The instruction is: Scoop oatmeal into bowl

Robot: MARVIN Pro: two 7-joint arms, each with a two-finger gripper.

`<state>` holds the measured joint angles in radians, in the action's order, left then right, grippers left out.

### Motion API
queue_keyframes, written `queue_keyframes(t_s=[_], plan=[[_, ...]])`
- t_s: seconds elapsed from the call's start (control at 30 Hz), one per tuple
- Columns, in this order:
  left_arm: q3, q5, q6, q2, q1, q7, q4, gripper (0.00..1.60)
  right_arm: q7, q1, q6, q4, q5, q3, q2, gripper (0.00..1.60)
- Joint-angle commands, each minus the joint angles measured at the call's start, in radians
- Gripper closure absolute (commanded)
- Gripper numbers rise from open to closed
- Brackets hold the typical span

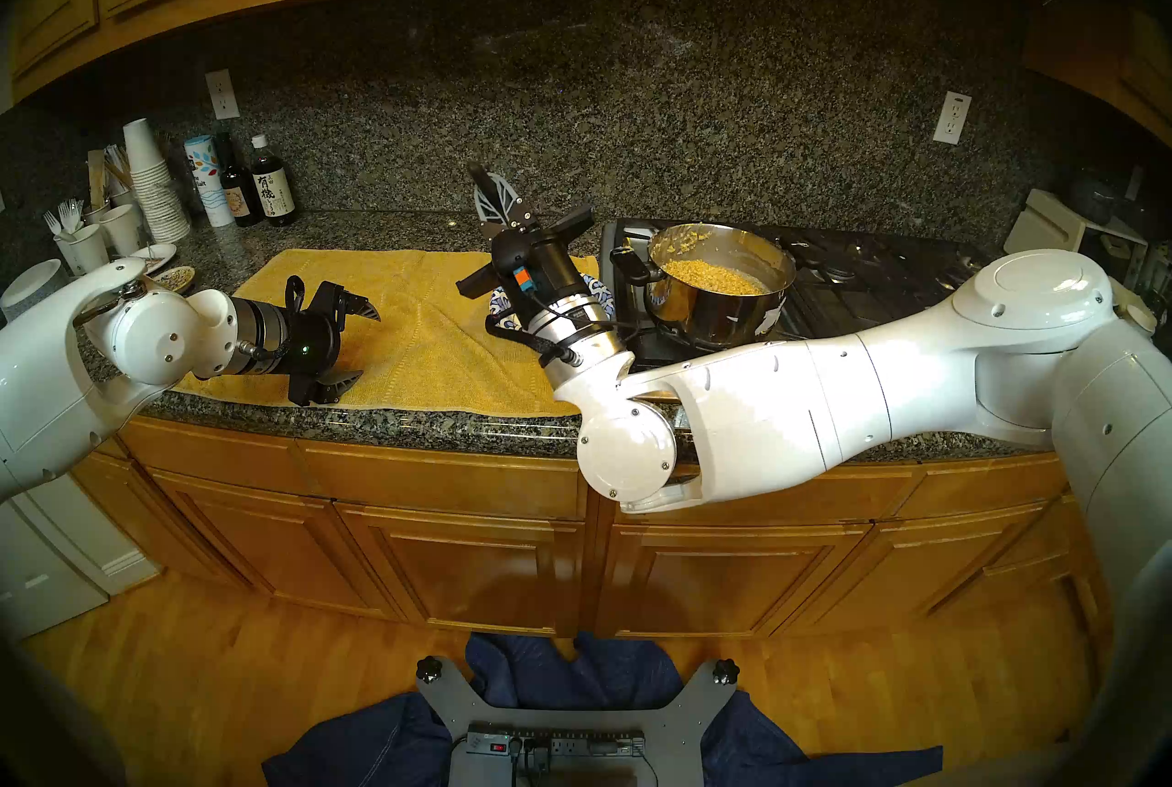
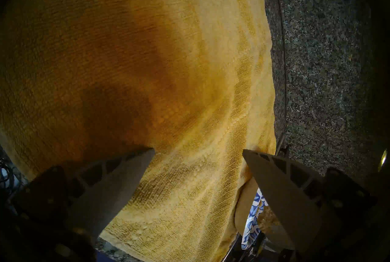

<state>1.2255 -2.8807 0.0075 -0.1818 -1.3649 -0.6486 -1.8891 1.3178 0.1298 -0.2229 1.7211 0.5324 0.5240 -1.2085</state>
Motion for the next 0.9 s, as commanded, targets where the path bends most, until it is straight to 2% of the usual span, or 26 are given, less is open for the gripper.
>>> queue_keyframes(t_s=[0.0,0.23,0.53,0.67,0.87], plan=[[0.002,0.001,0.0,-0.002,0.003,-0.001,0.003,0.0,0.023,-0.009,0.002,0.008,-0.03,-0.006,-0.005,1.6],[0.002,0.001,0.0,-0.002,0.002,0.0,0.002,0.0,0.022,-0.037,-0.002,-0.017,-0.025,-0.024,0.0,1.6],[0.002,0.001,0.0,-0.002,0.002,0.0,0.002,0.0,0.05,-0.036,-0.006,-0.059,0.002,-0.062,0.006,1.6],[0.002,0.001,0.0,-0.002,0.002,0.0,0.002,0.0,0.069,-0.019,-0.018,-0.063,0.05,-0.095,0.012,1.6],[0.002,0.001,0.0,-0.002,0.002,0.0,0.002,0.0,0.086,0.022,-0.079,-0.035,0.185,-0.16,0.018,1.6]])
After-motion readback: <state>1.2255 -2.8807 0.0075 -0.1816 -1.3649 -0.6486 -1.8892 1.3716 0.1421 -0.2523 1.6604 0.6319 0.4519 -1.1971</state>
